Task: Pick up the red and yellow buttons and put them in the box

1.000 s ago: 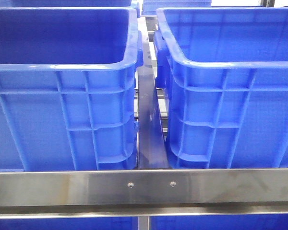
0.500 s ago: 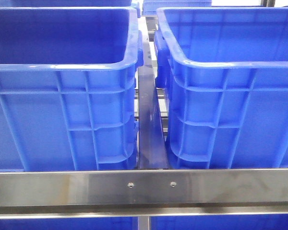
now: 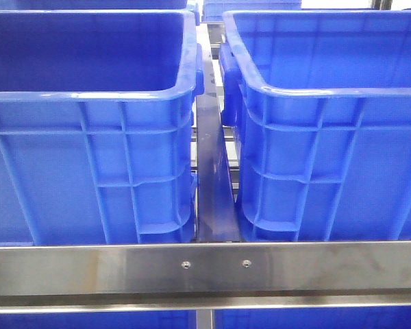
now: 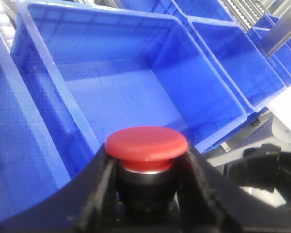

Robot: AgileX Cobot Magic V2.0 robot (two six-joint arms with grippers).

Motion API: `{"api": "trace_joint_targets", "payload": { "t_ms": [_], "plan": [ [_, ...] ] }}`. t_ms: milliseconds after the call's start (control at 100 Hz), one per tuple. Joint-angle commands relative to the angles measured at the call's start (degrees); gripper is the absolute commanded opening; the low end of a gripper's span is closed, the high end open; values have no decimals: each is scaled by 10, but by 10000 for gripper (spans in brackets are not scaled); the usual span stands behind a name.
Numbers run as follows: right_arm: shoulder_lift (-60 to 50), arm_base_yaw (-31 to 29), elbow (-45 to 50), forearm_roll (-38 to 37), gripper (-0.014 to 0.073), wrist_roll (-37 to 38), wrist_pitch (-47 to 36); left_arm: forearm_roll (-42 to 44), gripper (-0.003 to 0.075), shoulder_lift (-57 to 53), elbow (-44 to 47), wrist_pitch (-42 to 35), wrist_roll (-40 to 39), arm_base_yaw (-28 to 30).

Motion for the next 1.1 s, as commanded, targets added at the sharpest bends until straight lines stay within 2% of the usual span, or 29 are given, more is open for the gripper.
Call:
{"api": "trace_joint_targets", "payload": {
  "t_ms": [0, 250, 650, 820, 1090],
  "plan": [
    [9, 17, -47, 18, 533, -15, -10, -16, -19, -9, -17, -44, 2, -5],
    [52, 134, -93, -35, 533, -15, -139, -16, -19, -9, -17, -54, 2, -5],
    [177, 342, -144, -37, 533, -14, -326, -5, -19, -9, -17, -62, 2, -5],
    [201, 372, -166, -38, 533, -14, -351, -4, -19, -9, -17, -69, 2, -5],
    [203, 377, -174, -37, 533, -14, -352, 2, -19, -8, -17, -69, 2, -5]
  ]
}}
